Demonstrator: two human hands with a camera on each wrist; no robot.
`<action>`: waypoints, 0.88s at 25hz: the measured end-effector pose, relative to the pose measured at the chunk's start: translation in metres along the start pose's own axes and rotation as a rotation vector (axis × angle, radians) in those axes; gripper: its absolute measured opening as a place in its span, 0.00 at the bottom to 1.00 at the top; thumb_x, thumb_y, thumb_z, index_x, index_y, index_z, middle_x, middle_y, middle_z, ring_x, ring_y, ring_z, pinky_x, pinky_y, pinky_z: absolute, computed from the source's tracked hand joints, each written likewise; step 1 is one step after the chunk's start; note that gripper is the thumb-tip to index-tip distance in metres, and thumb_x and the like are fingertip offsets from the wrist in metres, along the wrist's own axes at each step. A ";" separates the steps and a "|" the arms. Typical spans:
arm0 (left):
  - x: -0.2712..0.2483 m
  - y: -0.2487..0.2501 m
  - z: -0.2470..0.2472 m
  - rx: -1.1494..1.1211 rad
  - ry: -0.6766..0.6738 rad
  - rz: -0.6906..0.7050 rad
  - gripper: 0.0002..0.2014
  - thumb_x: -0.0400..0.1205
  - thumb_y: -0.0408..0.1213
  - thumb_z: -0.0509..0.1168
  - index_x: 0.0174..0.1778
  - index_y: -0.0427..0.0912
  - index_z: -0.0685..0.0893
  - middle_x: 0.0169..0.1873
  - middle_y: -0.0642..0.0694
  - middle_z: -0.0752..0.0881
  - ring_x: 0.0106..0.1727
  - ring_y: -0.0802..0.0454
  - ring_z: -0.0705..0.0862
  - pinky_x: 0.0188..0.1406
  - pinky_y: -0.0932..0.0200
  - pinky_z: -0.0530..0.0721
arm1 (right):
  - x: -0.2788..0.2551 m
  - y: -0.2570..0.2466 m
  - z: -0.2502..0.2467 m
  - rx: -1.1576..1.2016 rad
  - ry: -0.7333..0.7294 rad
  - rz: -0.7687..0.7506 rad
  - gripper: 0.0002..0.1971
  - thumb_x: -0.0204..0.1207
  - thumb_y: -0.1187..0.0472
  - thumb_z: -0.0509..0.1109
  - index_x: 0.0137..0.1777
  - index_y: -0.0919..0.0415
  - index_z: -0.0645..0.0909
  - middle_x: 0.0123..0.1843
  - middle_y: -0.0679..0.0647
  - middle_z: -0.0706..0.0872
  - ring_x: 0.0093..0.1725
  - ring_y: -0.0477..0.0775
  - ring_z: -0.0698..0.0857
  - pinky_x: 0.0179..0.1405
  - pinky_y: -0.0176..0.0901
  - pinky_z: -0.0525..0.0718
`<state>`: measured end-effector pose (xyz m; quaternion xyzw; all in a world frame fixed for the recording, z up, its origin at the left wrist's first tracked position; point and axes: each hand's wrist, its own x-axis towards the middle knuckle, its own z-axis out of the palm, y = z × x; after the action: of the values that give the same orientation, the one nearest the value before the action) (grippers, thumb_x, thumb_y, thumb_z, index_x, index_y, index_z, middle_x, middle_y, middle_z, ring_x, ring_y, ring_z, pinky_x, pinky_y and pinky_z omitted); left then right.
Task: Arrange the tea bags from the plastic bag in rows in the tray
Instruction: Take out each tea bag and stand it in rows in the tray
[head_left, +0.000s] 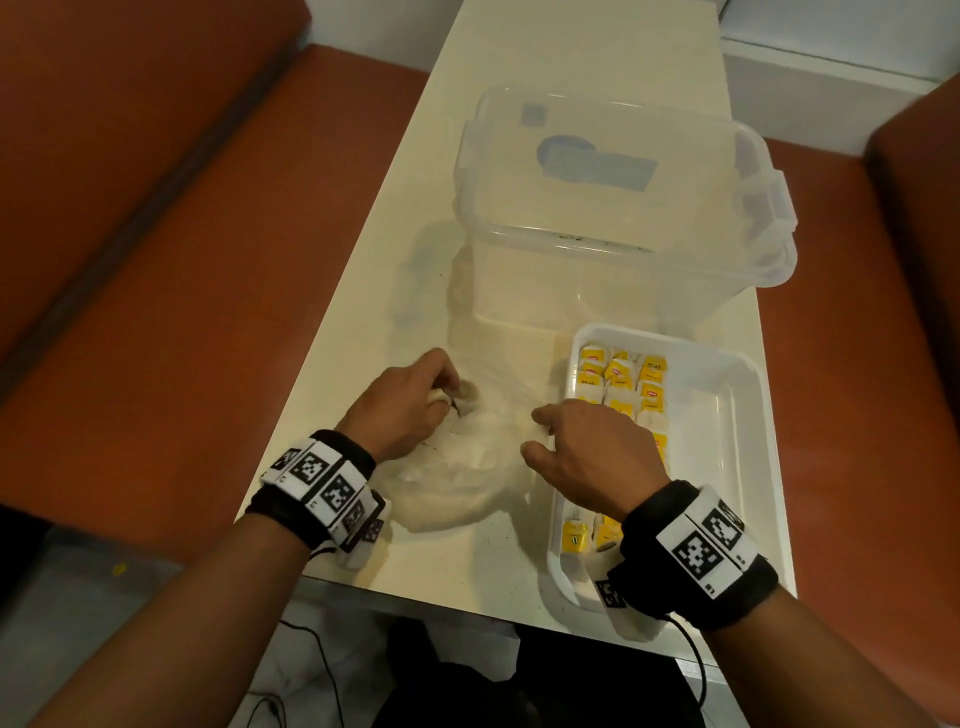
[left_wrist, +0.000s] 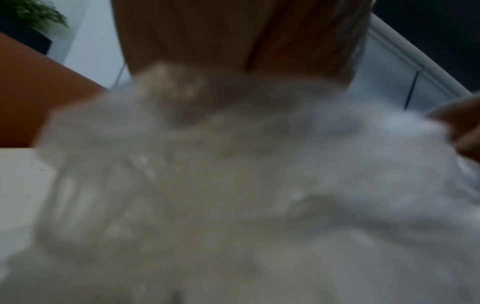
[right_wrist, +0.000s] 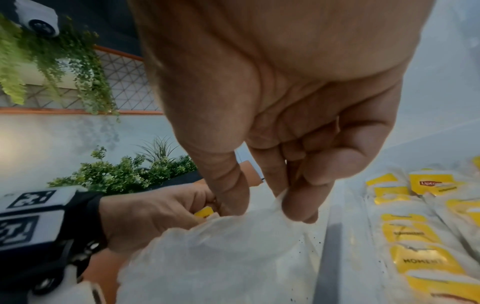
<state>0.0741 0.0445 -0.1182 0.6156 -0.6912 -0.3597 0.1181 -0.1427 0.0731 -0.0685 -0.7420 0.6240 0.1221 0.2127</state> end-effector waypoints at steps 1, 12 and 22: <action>-0.003 -0.001 -0.006 -0.045 0.005 -0.006 0.11 0.84 0.35 0.64 0.58 0.56 0.76 0.55 0.54 0.86 0.41 0.53 0.84 0.38 0.57 0.81 | -0.004 -0.001 0.003 -0.021 -0.007 -0.012 0.21 0.83 0.45 0.59 0.69 0.53 0.80 0.63 0.52 0.85 0.59 0.59 0.85 0.49 0.50 0.84; -0.015 -0.025 -0.001 0.432 -0.027 -0.051 0.18 0.83 0.46 0.67 0.70 0.60 0.77 0.63 0.51 0.82 0.58 0.49 0.83 0.47 0.56 0.77 | -0.019 -0.020 0.027 -0.154 -0.007 -0.058 0.20 0.85 0.45 0.56 0.70 0.53 0.76 0.62 0.50 0.81 0.52 0.60 0.86 0.37 0.46 0.72; -0.025 -0.027 -0.017 0.367 -0.203 -0.096 0.17 0.82 0.37 0.64 0.65 0.59 0.83 0.59 0.53 0.83 0.49 0.54 0.83 0.43 0.59 0.79 | -0.021 -0.026 0.029 -0.151 -0.012 -0.070 0.22 0.85 0.44 0.56 0.72 0.53 0.76 0.63 0.50 0.81 0.53 0.59 0.87 0.38 0.46 0.76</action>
<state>0.1109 0.0622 -0.1166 0.6197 -0.7232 -0.2934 -0.0834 -0.1193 0.1089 -0.0807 -0.7765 0.5855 0.1654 0.1641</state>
